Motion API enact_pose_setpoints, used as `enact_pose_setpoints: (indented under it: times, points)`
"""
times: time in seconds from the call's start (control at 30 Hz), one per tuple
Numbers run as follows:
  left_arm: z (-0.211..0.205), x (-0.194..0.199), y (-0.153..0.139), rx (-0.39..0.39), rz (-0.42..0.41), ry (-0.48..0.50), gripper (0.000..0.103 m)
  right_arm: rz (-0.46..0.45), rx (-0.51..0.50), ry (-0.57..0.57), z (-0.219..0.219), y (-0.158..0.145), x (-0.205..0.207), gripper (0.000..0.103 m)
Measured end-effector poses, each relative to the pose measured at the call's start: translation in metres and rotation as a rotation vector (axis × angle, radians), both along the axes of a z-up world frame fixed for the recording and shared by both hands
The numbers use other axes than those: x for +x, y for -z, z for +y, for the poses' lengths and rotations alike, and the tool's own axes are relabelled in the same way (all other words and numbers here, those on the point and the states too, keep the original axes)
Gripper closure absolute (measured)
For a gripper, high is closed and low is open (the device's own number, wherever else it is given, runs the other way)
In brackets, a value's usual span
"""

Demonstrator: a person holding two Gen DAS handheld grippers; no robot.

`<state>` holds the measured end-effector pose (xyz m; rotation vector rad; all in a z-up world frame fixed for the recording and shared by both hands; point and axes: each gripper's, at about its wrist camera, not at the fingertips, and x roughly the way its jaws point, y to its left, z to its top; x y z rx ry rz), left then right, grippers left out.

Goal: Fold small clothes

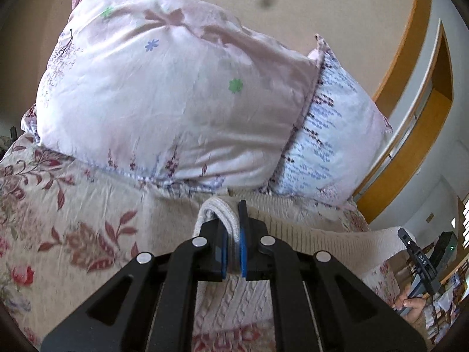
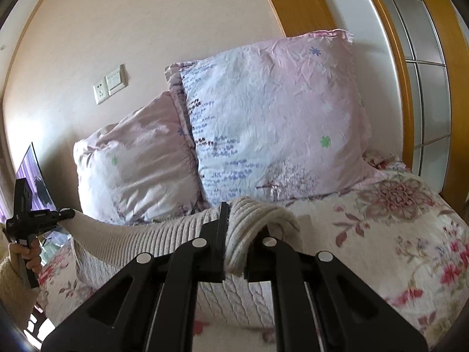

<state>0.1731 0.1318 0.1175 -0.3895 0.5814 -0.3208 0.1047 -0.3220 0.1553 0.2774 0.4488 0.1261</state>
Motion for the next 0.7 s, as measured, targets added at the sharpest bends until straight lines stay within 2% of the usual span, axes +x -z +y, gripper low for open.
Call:
enact_pose_setpoints:
  times: [0.1,0.27,0.33,0.53,0.6,0.63,0.67,0.7]
  points:
    - [0.003,0.025,0.017,-0.026,0.047,-0.020,0.097,0.038,0.022,0.007,-0.006,0.013,0.023,0.096]
    - [-0.002,0.062,0.064,-0.001,0.179,-0.043,0.097,0.271,0.153,0.041,-0.025,0.074,0.077,0.096]
    - [-0.003,0.075,0.081,-0.006,0.229,-0.058,0.097,0.331,0.194,0.059,-0.031,0.091,0.090,0.096]
    - [0.006,0.092,0.098,-0.089,0.278,-0.060,0.097,0.397,0.268,0.088,-0.040,0.112,0.114,0.095]
    - [0.008,0.099,0.104,-0.130,0.305,-0.062,0.096,0.432,0.299,0.099,-0.043,0.116,0.125,0.092]
    - [0.008,0.102,0.106,-0.146,0.317,-0.066,0.095,0.457,0.323,0.106,-0.045,0.119,0.133,0.083]
    - [0.007,0.106,0.108,-0.155,0.325,-0.069,0.094,0.472,0.343,0.108,-0.045,0.119,0.139,0.068]
    - [0.006,0.109,0.109,-0.171,0.335,-0.068,0.091,0.472,0.361,0.108,-0.046,0.120,0.144,0.061]
